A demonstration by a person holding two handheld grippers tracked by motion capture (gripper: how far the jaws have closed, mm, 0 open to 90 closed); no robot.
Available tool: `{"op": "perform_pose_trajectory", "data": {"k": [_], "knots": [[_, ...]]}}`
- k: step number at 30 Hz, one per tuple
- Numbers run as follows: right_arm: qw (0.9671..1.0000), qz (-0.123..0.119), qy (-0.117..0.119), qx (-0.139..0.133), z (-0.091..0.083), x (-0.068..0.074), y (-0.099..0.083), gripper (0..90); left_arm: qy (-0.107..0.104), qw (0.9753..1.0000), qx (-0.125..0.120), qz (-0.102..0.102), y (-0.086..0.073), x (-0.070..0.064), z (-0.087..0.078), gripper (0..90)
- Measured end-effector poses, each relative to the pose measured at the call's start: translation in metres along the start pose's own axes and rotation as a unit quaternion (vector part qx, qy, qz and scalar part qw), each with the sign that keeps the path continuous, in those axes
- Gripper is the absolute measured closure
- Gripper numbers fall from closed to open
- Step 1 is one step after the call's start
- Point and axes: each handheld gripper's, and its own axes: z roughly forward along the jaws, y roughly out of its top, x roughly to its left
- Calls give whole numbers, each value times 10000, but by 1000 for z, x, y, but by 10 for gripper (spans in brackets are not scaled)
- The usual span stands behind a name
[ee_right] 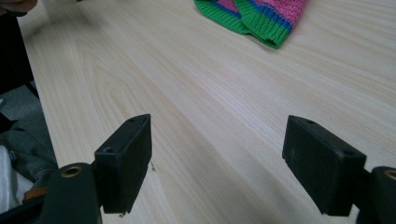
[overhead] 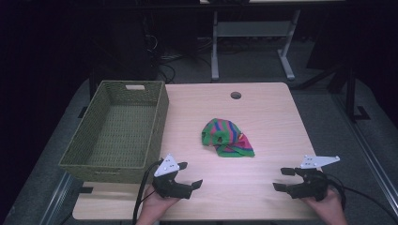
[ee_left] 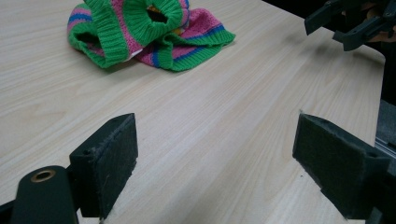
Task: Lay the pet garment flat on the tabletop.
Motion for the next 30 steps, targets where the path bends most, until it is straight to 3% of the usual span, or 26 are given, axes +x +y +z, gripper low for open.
{"op": "perform_pose_trajectory", "data": {"k": [2,9,18,26,30], "knots": [[9999,-3,-86,64,1,0,0,236,3,10000,24,-8,0,1,0,137],[9998,-11,-28,191,7,0,2,229,4,10000,6,-4,0,1,0,137],[9998,-7,41,185,15,2,19,225,-23,9999,60,110,0,0,0,137],[9995,53,148,275,20,-2,28,201,-17,10000,17,55,0,1,-1,137],[9993,-40,171,325,18,-3,38,201,-14,10000,25,46,0,1,-1,139]]}}
